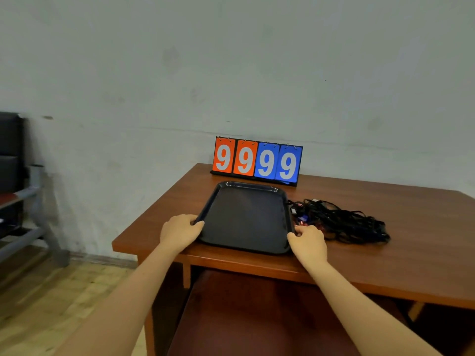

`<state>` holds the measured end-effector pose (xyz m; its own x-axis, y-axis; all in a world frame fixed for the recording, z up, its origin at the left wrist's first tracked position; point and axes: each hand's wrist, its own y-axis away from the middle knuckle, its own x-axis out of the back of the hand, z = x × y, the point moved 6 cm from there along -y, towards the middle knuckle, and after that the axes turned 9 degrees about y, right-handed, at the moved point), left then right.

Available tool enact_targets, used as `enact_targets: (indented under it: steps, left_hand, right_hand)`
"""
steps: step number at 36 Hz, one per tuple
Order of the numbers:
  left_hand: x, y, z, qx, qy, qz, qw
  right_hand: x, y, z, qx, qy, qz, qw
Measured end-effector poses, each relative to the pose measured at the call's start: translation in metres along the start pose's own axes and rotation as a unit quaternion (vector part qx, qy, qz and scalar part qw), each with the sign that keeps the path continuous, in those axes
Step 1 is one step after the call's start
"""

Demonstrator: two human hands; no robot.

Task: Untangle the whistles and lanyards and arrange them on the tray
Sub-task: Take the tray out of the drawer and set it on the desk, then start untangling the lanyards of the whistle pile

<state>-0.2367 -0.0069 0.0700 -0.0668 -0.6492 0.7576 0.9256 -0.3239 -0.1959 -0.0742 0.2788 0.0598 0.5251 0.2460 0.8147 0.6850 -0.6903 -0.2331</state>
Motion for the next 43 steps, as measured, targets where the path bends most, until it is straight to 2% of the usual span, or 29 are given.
enact_targets:
  steps: [9,11,14,17,22,29,34,38,43]
  left_hand:
    - [0.004,0.028,0.012,-0.003,0.026,0.029,0.999]
    - [0.008,0.038,0.024,-0.03,0.035,0.067,0.997]
    - [0.005,0.058,0.062,-0.131,0.07,0.093,0.985]
    - [-0.014,0.072,0.111,-0.199,0.102,0.032,0.974]
    - [-0.061,0.077,0.185,-0.205,0.082,-0.077,0.972]
    - [-0.125,0.048,0.234,-0.214,0.0,-0.107,0.971]
    - [-0.153,0.032,0.24,-0.235,-0.103,-0.1,0.961]
    - [-0.158,0.019,0.235,-0.229,-0.076,-0.073,0.968]
    - [-0.161,0.008,0.232,-0.232,-0.065,-0.079,0.967]
  right_hand:
    - [0.015,0.02,0.003,0.041,-0.022,-0.018,0.999]
    - [0.025,0.025,0.004,0.054,-0.045,-0.046,0.996]
    - [0.044,0.03,0.018,0.063,-0.094,-0.058,0.992]
    - [0.065,0.033,0.041,0.079,-0.114,-0.043,0.989]
    - [0.095,0.028,0.077,0.083,-0.081,-0.031,0.993]
    - [0.102,0.012,0.11,0.109,0.02,-0.072,0.991]
    - [0.089,-0.002,0.095,0.185,0.067,-0.099,0.976]
    - [0.079,-0.016,0.085,0.236,0.098,-0.087,0.963]
    - [0.073,-0.039,0.086,0.237,0.125,-0.055,0.962]
